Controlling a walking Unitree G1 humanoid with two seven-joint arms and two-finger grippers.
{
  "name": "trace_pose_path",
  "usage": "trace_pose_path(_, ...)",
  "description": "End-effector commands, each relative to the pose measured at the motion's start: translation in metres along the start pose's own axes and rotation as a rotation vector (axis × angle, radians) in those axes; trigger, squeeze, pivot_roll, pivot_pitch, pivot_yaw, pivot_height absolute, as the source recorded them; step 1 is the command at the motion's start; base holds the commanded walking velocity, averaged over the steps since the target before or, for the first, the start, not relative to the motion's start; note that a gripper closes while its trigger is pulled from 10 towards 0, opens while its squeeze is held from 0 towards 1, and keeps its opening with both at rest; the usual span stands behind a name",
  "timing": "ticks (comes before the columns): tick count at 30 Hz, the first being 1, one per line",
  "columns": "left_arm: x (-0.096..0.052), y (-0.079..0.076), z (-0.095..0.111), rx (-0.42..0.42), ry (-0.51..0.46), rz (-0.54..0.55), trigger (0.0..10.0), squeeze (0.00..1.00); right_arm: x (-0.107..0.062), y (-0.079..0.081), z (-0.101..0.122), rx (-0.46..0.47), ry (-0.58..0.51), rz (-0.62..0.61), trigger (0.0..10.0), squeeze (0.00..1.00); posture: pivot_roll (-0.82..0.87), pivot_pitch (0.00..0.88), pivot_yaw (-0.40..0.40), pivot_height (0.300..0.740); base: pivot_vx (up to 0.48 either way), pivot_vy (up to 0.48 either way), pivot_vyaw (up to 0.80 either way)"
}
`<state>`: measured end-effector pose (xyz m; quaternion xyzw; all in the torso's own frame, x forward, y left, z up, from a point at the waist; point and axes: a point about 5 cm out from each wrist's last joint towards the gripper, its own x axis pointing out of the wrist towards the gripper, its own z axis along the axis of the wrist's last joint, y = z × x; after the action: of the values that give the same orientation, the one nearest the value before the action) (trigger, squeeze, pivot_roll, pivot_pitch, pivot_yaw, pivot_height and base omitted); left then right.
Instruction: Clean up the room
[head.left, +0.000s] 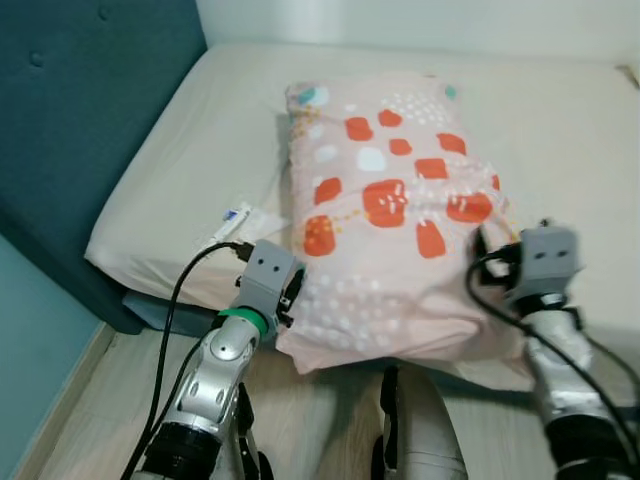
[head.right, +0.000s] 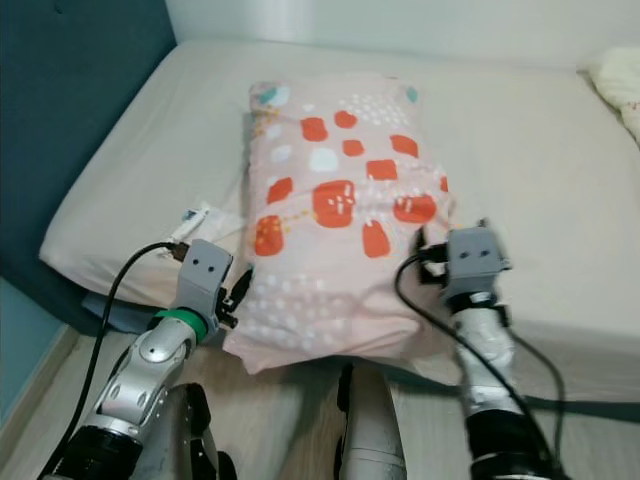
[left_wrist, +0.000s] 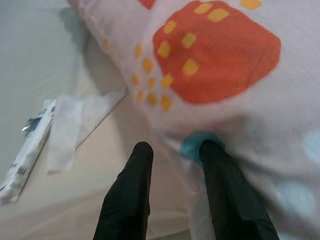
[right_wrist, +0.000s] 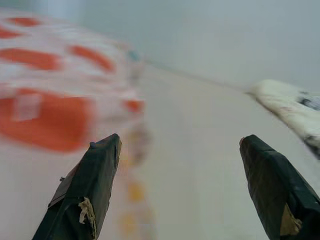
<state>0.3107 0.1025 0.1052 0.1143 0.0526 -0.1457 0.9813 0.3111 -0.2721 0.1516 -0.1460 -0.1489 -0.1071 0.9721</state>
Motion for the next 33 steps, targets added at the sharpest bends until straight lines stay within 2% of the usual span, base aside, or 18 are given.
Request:
trace_pose_path(1,0.0,0.004,0.002,-0.011,0.003,0.004,10.0,0.0,-0.001,-0.004,-0.004,0.046,0.026,-0.032,10.0,0.0,-0.12,0.114,0.097,0.56,0.0,0.0,0.0)
trace_pose_path(2,0.0,0.004,0.002,-0.011,0.003,0.004,10.0,0.0,-0.001,-0.004,-0.004,0.046,0.026,-0.032,10.0,0.0,-0.12,0.114,0.097,0.56,0.0,0.0,0.0)
trace_pose_path(5,0.0,0.008,0.011,-0.025,-0.029,0.024,10.0,0.0,-0.01,-0.01,-0.034,0.156,0.185,-0.092,10.0,0.0,-0.1,0.133,0.105,0.56,0.0,0.0,0.0)
trace_pose_path(8,-0.001,0.01,0.016,-0.035,-0.049,0.036,10.0,0.0,-0.016,-0.01,-0.044,0.168,0.236,-0.105,10.0,0.0,-0.1,0.135,0.107,0.56,0.0,0.0,0.0)
trace_pose_path(10,-0.001,0.013,0.02,-0.05,-0.068,0.05,10.0,0.0,-0.019,-0.01,-0.05,0.161,0.271,-0.117,10.0,0.0,-0.1,0.139,0.109,0.56,0.0,0.0,0.0)
trace_pose_path(13,-0.006,0.033,0.041,-0.089,-0.173,0.175,10.0,0.0,-0.038,-0.016,-0.075,0.093,0.423,-0.151,10.0,0.0,-0.09,0.164,0.103,0.56,0.0,0.0,0.0)
trace_pose_path(18,-0.014,0.044,0.047,-0.091,-0.206,0.224,10.0,0.0,-0.054,-0.024,-0.093,0.043,0.563,-0.158,10.0,0.0,-0.08,0.181,0.103,0.56,0.0,0.0,0.0)
trace_pose_path(21,-0.019,0.043,0.049,-0.081,-0.215,0.202,10.0,0.0,-0.052,-0.021,-0.096,0.066,0.59,-0.138,10.0,0.0,-0.08,0.188,0.098,0.56,0.0,0.0,0.0)
trace_pose_path(25,-0.023,0.039,0.055,-0.11,-0.241,0.15,10.0,0.0,-0.049,-0.018,-0.096,0.1,0.606,-0.127,10.0,0.0,-0.07,0.192,0.095,0.56,0.0,0.0,0.0)
trace_pose_path(28,-0.029,0.031,0.067,-0.134,-0.277,0.067,10.0,0.0,-0.036,0.005,-0.087,0.108,0.538,0.044,10.0,0.0,-0.06,0.197,0.093,0.56,0.0,0.0,0.0)
trace_pose_path(29,-0.031,0.029,0.067,-0.092,-0.268,0.035,10.0,0.0,-0.029,0.018,-0.082,0.086,0.505,0.135,10.0,0.0,-0.06,0.2,0.093,0.56,0.0,0.0,0.0)
trace_pose_path(31,-0.032,0.029,0.066,-0.076,-0.263,0.028,10.0,0.0,-0.027,0.02,-0.08,0.081,0.499,0.153,10.0,0.0,-0.06,0.2,0.093,0.56,0.0,0.0,0.0)
trace_pose_path(33,-0.038,0.028,0.056,0.081,-0.231,-0.042,10.0,0.0,-0.017,0.036,-0.072,0.085,0.461,0.252,10.0,0.0,-0.06,0.206,0.091,0.56,0.0,0.0,0.0)
